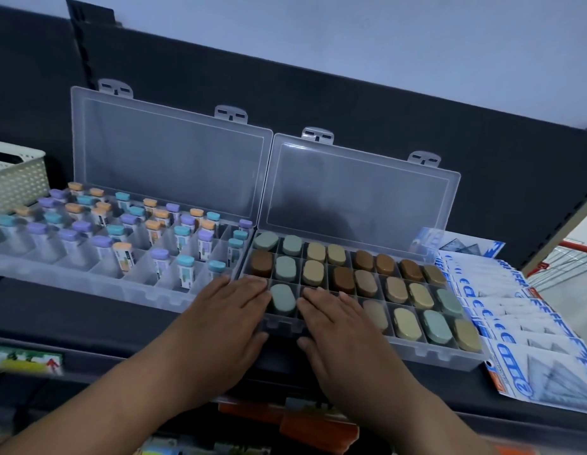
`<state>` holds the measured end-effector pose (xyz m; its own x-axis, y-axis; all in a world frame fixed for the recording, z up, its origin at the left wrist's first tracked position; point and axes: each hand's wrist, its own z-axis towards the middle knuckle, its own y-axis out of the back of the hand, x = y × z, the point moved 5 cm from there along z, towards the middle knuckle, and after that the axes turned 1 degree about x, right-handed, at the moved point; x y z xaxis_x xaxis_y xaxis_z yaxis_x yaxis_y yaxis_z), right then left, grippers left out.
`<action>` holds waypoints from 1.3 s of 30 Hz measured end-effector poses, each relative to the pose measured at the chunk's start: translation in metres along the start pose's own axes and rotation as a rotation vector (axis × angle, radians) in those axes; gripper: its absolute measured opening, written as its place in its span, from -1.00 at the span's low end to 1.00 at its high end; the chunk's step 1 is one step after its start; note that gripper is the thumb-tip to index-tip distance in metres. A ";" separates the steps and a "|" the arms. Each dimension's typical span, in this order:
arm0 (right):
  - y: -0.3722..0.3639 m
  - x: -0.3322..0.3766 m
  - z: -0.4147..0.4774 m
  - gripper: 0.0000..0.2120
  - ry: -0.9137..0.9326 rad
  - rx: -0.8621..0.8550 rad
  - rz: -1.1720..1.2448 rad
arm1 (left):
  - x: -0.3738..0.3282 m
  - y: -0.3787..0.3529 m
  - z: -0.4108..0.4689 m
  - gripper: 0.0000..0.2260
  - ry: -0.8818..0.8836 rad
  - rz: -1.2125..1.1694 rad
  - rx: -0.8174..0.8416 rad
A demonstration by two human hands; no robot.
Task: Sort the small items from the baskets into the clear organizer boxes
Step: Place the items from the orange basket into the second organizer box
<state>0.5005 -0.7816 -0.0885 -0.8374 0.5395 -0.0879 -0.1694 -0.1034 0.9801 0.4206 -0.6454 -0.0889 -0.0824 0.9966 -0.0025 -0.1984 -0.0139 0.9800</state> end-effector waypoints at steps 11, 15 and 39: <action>0.003 0.002 0.004 -0.52 -0.064 -0.008 -0.003 | -0.018 -0.003 0.010 -0.48 -0.139 -0.020 -0.010; 0.002 0.004 0.003 -0.52 -0.058 -0.002 0.002 | -0.015 -0.004 0.010 -0.46 -0.180 0.011 0.003; 0.014 0.001 0.062 -0.51 0.055 0.195 0.119 | 0.033 -0.001 0.052 -0.08 -0.133 -0.155 0.037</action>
<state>0.5296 -0.7302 -0.0638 -0.8733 0.4864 0.0259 0.0314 0.0033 0.9995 0.4686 -0.6084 -0.0798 0.0769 0.9885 -0.1301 -0.1624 0.1412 0.9766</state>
